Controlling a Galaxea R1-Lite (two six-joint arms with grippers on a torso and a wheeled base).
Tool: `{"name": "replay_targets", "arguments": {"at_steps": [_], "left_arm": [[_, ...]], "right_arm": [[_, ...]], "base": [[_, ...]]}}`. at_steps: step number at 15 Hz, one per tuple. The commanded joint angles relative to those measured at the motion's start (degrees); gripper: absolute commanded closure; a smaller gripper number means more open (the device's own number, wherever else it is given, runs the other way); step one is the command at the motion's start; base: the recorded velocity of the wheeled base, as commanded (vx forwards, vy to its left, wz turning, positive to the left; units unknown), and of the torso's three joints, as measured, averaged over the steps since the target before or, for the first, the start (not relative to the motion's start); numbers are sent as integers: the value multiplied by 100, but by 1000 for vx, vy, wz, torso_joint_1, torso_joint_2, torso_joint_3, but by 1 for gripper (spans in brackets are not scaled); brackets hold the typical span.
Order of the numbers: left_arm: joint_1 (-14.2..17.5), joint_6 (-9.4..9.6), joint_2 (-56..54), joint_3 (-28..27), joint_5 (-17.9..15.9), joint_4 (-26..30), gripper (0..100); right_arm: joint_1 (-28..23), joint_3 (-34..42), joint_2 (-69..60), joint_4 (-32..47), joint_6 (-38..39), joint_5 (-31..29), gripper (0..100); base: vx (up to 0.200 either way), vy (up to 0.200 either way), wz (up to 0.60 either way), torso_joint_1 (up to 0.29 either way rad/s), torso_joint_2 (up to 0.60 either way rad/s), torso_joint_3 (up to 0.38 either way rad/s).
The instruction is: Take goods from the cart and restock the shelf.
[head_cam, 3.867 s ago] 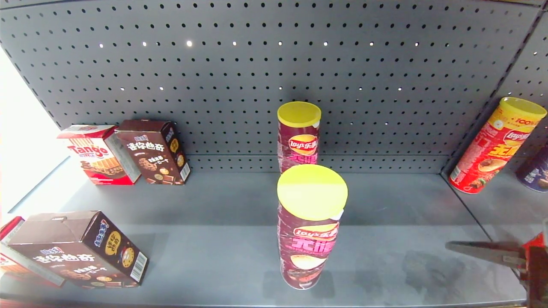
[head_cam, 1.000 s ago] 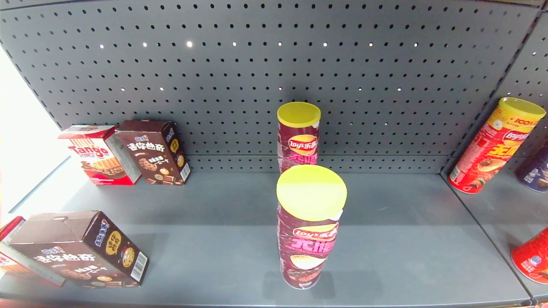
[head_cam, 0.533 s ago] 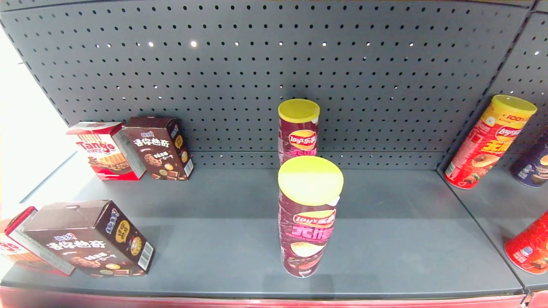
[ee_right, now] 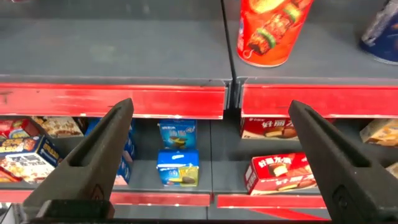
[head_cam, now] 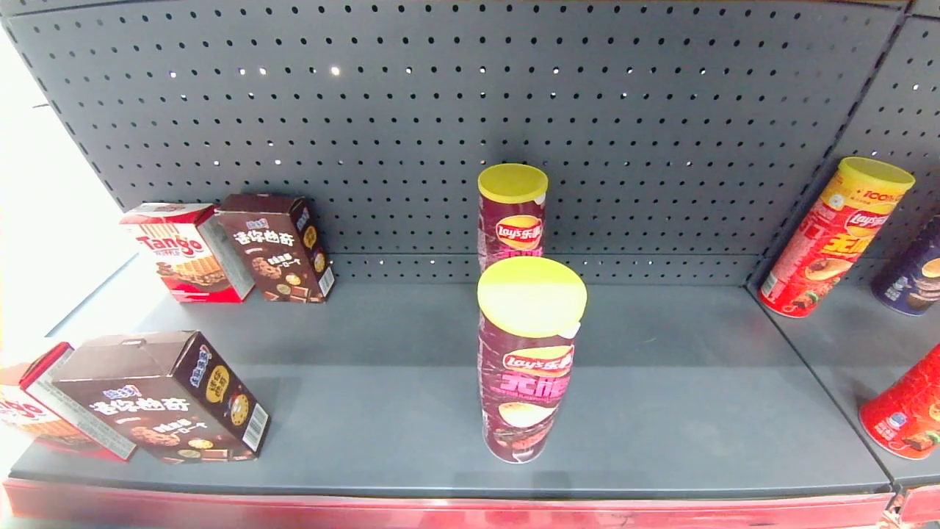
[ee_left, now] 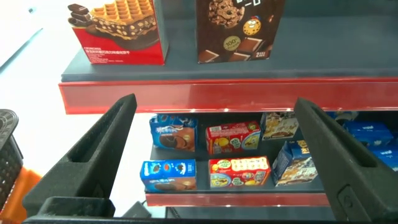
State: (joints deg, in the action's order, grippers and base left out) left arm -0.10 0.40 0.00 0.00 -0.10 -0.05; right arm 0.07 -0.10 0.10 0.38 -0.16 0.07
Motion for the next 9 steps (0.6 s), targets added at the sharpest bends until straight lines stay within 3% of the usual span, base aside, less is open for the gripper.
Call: {"name": "replay_targets", "arguments": {"at_steps": [1, 9], "left_arm": [[1, -5, 9, 0, 1, -4, 0], [1, -5, 9, 0, 1, -4, 0]], "right_arm": [[1, 1, -1, -3, -2, 1, 0], [1, 1, -1, -11, -2, 1, 0]], "base": [[0, 0, 0, 0, 0, 0], [0, 0, 0, 0, 0, 0]]}}
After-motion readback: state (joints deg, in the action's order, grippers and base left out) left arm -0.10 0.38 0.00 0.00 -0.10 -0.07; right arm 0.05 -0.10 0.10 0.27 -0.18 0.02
